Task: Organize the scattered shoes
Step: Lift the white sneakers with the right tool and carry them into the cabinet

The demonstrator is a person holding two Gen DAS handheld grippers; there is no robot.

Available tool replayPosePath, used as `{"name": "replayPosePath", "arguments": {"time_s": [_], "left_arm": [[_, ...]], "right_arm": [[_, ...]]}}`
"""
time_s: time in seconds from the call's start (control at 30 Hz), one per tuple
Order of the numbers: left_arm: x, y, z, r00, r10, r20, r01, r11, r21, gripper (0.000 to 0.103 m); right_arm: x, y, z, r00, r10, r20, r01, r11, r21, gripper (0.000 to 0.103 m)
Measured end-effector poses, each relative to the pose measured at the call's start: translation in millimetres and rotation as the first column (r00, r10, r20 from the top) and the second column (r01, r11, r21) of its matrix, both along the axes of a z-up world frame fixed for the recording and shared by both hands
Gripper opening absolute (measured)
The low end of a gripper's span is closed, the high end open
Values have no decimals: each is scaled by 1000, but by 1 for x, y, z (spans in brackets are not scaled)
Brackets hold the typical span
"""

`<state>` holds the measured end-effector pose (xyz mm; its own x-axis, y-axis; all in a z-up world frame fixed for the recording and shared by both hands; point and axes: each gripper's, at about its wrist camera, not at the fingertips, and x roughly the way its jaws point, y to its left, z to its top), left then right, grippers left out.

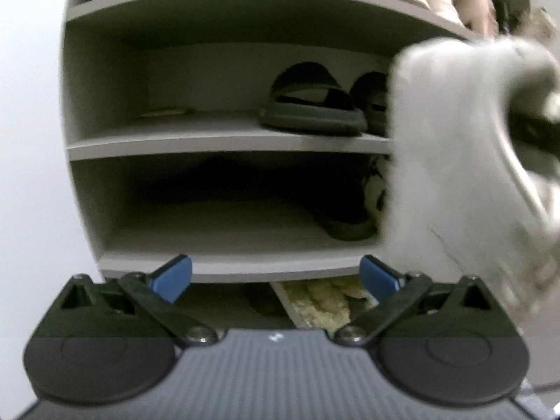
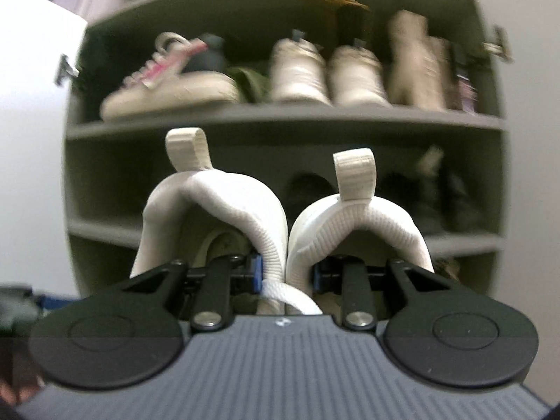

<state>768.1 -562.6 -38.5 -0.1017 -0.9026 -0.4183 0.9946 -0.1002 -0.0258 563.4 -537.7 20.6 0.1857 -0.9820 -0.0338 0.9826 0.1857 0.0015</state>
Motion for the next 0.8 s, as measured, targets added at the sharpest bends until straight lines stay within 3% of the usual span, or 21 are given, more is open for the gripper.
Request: {"name": "replayPosePath", "arguments": {"time_s": [0.17,0.47,0.57,0.8], "left_arm": [[11,19,13,999,22,25,-22,1000,-7,103],[12,34,3,974,-34,222,35,999,-1,103],[10,21,-10,951,-13,310,3,999,34,103],[23,-8,-23,957,69,283,-99,990,95,103]], "right_arm": [[45,-38,24,992,128,-23,-127,992,10,29],[126,-89,51,956,293,-12,-292,956,31,29],[153,-111,50,950,311,14,-311,948,70,29],[194,-153,53,971,225,85,-235,963,131,31]]}}
